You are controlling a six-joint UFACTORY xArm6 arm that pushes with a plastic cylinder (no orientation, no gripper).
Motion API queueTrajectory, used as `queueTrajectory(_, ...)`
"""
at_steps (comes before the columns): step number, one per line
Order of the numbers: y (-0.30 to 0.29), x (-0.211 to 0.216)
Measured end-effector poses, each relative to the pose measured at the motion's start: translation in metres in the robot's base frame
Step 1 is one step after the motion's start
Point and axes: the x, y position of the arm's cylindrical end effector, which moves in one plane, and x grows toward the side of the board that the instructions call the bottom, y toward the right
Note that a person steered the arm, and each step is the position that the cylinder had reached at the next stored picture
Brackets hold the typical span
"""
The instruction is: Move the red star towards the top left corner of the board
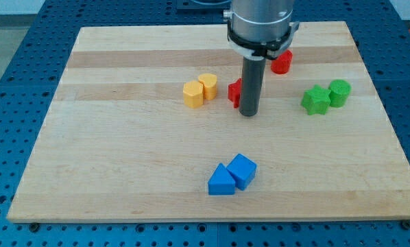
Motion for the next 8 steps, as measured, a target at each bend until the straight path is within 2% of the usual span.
queueTrajectory(5, -0.007, -0.092)
queueTrajectory(8, -0.048, -0.088)
